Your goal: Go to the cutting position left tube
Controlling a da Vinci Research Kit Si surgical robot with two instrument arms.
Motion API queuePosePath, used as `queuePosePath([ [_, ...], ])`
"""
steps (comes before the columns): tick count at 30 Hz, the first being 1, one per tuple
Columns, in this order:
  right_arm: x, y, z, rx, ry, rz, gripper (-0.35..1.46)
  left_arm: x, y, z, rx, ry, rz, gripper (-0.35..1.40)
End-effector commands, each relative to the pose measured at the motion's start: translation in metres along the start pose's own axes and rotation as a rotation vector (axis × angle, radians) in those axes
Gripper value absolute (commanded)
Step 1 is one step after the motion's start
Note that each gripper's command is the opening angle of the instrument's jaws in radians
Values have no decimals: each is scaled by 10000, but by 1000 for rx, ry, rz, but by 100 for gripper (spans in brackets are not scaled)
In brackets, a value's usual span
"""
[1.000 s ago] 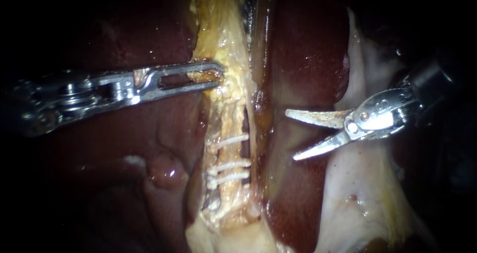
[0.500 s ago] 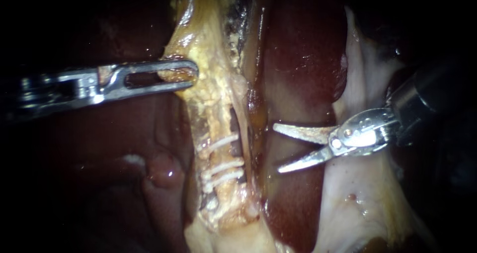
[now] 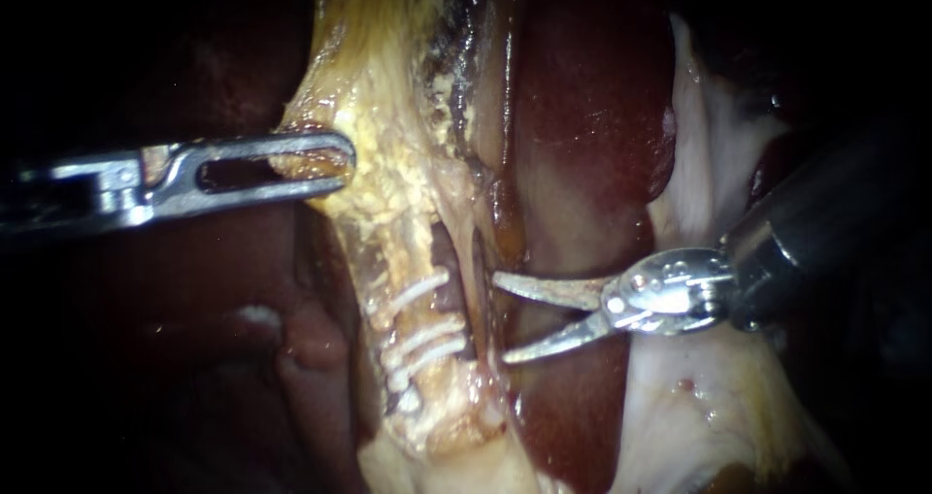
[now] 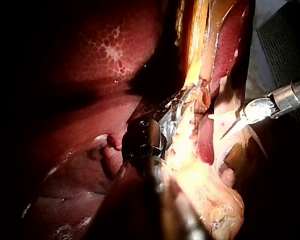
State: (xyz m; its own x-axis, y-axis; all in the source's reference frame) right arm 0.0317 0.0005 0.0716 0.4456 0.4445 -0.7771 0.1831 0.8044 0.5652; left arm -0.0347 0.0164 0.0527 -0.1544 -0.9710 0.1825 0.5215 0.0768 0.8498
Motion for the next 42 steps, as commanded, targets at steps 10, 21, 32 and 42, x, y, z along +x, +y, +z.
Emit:
queuePosePath([
  [10, -16, 20, 17, 11, -37, 18, 133, 1, -2, -1, -1, 0, -1, -35],
  [21, -32, 30, 29, 23, -88, 45, 128, 1, -4, -2, -1, -1, -1, -35],
  [32, -37, 41, 40, 63, -92, 73, 126, 2, -5, -2, -2, -1, -1, -35],
  [42, -31, 48, 51, 113, -54, 87, 126, 2, -5, -2, -2, -1, -1, -35],
])
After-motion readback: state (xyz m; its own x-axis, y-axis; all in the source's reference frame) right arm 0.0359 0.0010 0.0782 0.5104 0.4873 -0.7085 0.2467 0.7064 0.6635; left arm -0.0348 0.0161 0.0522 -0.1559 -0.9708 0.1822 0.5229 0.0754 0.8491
